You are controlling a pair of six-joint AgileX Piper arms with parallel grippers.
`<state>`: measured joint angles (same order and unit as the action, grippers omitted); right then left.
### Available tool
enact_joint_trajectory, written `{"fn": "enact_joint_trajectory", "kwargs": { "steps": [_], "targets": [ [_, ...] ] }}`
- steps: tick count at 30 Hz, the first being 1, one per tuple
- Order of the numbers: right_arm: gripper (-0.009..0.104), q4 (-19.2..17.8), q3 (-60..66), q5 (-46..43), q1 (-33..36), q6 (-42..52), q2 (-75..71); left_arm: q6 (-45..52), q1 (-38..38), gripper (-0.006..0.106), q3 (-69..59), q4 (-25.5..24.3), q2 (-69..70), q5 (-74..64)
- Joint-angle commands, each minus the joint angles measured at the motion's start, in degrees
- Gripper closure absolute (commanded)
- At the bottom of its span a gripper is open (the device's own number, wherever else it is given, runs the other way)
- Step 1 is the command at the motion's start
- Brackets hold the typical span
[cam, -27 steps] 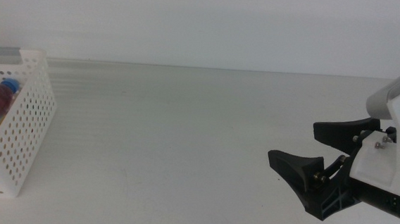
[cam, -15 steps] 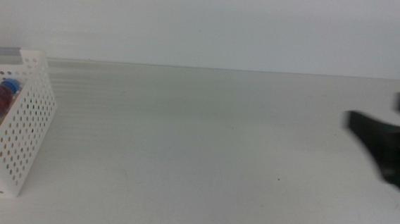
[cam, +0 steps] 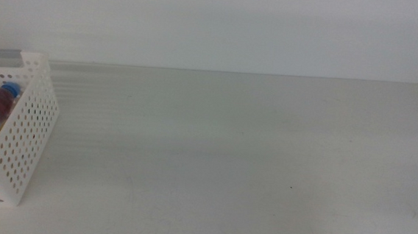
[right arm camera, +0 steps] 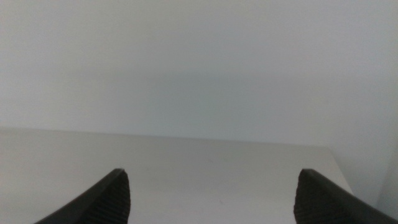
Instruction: Use arms to grab the bottles and put them into the dustbin to the left of the table.
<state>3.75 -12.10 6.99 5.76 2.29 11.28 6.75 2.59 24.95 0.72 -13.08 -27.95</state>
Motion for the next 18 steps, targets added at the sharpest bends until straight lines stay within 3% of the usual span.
{"fn": "enact_joint_trajectory", "kwargs": {
  "steps": [1,6,18],
  "targets": [
    [0.018,-0.43,1.13,-4.03,-1.03,0.57,-2.04,-0.79,0.12,0.012,-2.63,0.15,1.39,5.22],
    [0.018,-0.43,6.11,-4.03,-1.48,0.57,-6.86,-0.79,0.12,0.012,-10.71,3.09,7.36,5.22],
    [0.018,-0.43,11.18,-4.25,-1.48,0.57,-13.39,-0.79,0.06,0.012,-22.01,3.1,14.75,5.92]
  ]
}}
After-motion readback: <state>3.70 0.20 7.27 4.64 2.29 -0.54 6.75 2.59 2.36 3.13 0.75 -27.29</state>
